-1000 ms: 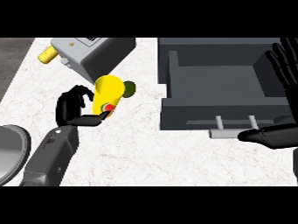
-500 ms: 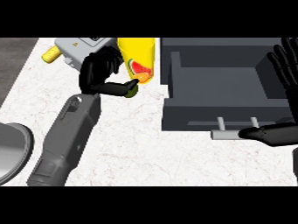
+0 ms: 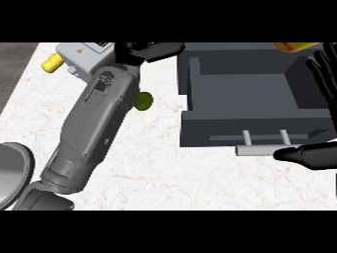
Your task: Pick up the cup, place it into the drawer and close the drawer
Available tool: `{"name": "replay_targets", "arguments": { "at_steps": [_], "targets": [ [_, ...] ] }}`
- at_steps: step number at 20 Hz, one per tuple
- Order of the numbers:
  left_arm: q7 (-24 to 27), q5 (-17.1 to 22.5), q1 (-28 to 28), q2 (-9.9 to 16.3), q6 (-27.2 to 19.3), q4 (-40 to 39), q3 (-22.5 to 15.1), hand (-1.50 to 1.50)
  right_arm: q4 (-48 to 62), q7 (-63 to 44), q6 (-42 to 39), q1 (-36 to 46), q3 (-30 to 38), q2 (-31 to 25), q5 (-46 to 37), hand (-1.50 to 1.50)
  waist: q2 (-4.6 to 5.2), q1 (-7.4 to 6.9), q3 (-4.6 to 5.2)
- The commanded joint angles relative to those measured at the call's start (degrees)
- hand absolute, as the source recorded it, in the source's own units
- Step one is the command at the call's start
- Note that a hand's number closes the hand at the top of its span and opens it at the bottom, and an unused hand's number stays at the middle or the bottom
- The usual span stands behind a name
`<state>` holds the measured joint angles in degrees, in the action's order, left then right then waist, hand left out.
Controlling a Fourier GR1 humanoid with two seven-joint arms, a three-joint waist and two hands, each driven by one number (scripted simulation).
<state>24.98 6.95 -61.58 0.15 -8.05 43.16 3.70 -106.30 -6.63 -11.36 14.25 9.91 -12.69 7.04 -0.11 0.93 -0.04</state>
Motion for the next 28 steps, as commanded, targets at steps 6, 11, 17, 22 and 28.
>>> {"name": "replay_targets", "arguments": {
  "at_steps": [6, 11, 17, 22, 28],
  "targets": [
    [-10.5, 5.7, -13.8, -0.1, -11.2, -13.7, -9.0, 1.50, 0.4, 0.3, -0.6, 2.2, -0.3, -0.4, 0.3, -1.50, 0.63, 2.62, -0.03],
    [-10.8, 6.7, -17.3, -0.1, -14.0, -22.5, -12.5, 1.50, 2.2, -0.2, -1.8, 4.5, -0.1, -1.0, 1.9, -1.50, 1.41, 4.91, -0.08],
    [-13.9, 8.6, -16.7, -0.2, -7.5, -27.0, -18.9, 1.50, 4.4, 2.4, -1.6, 6.0, -3.2, 1.0, -0.5, -1.50, 2.31, 7.26, -0.12],
    [-14.6, 9.0, -16.2, -0.2, -6.6, -28.6, -22.4, 1.50, 4.5, 2.6, -1.6, 7.8, -4.0, 1.3, -0.6, -1.50, 2.93, 8.92, -0.12],
    [-9.3, 15.2, -11.1, -0.2, -7.4, -24.4, -22.6, -1.50, 3.8, 1.7, -5.4, 9.1, -6.7, 2.5, 3.7, -1.50, 3.02, 11.46, -0.04]
  ]
}}
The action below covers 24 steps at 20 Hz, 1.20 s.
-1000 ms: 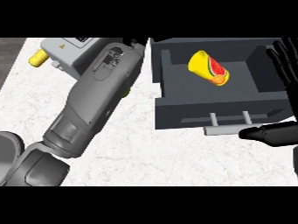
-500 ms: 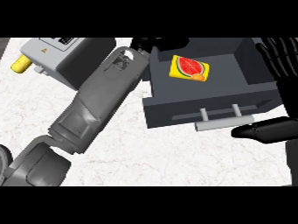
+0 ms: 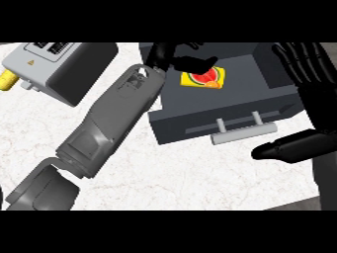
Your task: Pick up the cup, place it into the drawer and close the drawer
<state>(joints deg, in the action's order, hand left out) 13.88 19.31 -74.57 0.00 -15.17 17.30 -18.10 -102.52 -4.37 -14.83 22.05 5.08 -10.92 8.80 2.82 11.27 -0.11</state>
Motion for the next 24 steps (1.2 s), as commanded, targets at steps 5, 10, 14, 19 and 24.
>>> {"name": "replay_targets", "arguments": {
  "at_steps": [5, 10, 14, 19, 24],
  "targets": [
    [6.2, 9.3, 1.5, 0.0, 2.4, 5.3, 1.8, -1.50, 0.6, -1.0, -10.6, 2.4, -7.4, 1.4, 8.3, 1.50, 0.10, 1.04, 0.09],
    [11.4, 14.1, 0.9, 0.0, -0.7, 6.9, 3.8, -1.50, 1.9, -5.7, -18.8, 0.2, -11.5, -4.2, 9.5, 1.50, -0.94, -1.80, 0.12],
    [13.8, 15.3, 1.1, 0.0, -2.9, 5.4, 3.7, -1.50, 0.8, -9.2, -23.5, -0.8, -15.3, -10.2, 4.0, 1.50, -1.28, -3.41, 0.13],
    [15.2, 17.1, 2.6, 0.0, -3.5, 4.7, 3.5, -1.50, -2.6, -5.0, -20.6, -2.9, -16.9, -13.4, -12.4, -1.50, -1.93, -6.15, 0.05],
    [16.8, 19.7, 4.6, 0.0, -2.0, 7.0, 3.7, -1.50, 5.6, -1.7, -11.8, -6.8, -22.8, -8.8, -26.1, -1.50, -2.26, -9.51, 0.06]
  ]
}}
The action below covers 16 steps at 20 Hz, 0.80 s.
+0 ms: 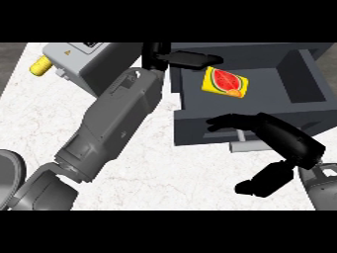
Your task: Pick up the cup, place it into the drawer and close the drawer
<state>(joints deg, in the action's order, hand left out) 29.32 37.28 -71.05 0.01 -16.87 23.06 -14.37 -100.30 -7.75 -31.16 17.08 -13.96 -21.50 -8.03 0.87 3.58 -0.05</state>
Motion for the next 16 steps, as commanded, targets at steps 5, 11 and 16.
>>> {"name": "replay_targets", "arguments": {
  "at_steps": [5, 11, 16],
  "targets": [
    [2.8, 0.6, 6.6, 1.0, 3.7, 4.4, 1.1, -1.50, 19.9, 7.3, 7.6, 2.3, -5.7, 3.0, -16.0, -1.50, -0.68, -5.33, 0.02],
    [3.9, 0.9, 11.4, 2.7, 5.9, 7.7, 1.6, -1.50, 43.9, 16.5, 13.6, 11.7, -6.0, 6.0, -22.8, 1.50, -0.16, -7.43, -0.06],
    [0.6, 1.4, 14.7, 7.0, 8.8, 12.0, 1.4, -1.50, 57.0, 26.4, 18.4, 18.4, -0.1, 6.0, -21.5, 1.50, 0.05, -9.13, -0.16]
  ]
}}
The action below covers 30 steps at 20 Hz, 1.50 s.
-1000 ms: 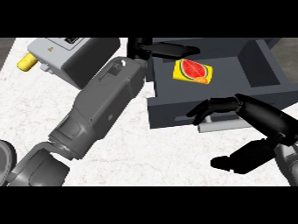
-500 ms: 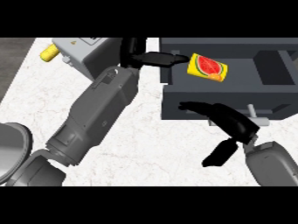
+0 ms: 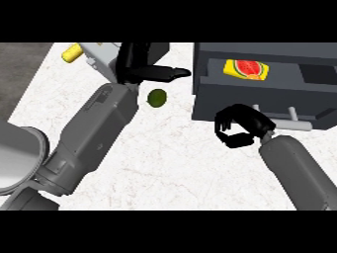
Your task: Pick up the cup, place it into the drawer and close the drawer
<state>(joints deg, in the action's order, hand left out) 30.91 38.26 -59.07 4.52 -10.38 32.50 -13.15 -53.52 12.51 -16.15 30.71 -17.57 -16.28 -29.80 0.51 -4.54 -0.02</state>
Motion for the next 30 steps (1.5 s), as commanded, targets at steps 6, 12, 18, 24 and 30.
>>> {"name": "replay_targets", "arguments": {
  "at_steps": [6, 12, 18, 24, 30],
  "targets": [
    [-1.0, 0.5, 8.5, 4.8, 6.1, 6.3, -0.7, -1.50, 20.1, 10.4, 6.8, 14.4, 11.1, -1.9, 2.7, 1.50, 0.83, -2.82, -0.23],
    [-2.5, 0.2, 8.8, 5.2, 6.1, 8.6, -1.4, -1.50, 25.7, 7.9, 8.3, 21.9, 16.3, -5.0, 4.9, 1.50, 1.69, -5.53, -0.32],
    [-3.0, 0.6, 9.8, 6.9, 8.9, 10.1, -1.4, -1.50, 25.1, 7.9, 5.4, 23.3, 18.2, -8.2, 7.2, 1.50, 2.11, -6.96, -0.27],
    [-3.1, 0.9, 10.8, 7.3, 10.2, 11.0, -1.4, -1.50, 23.3, 8.3, 2.3, 23.1, 19.4, -10.7, 9.3, 1.50, 2.32, -7.29, -0.21],
    [-2.5, 1.2, 13.1, 7.4, 11.7, 11.4, -1.6, -1.50, 21.5, 7.4, -0.1, 22.7, 20.4, -11.2, 11.4, 1.50, 2.42, -7.83, -0.08]
  ]
}}
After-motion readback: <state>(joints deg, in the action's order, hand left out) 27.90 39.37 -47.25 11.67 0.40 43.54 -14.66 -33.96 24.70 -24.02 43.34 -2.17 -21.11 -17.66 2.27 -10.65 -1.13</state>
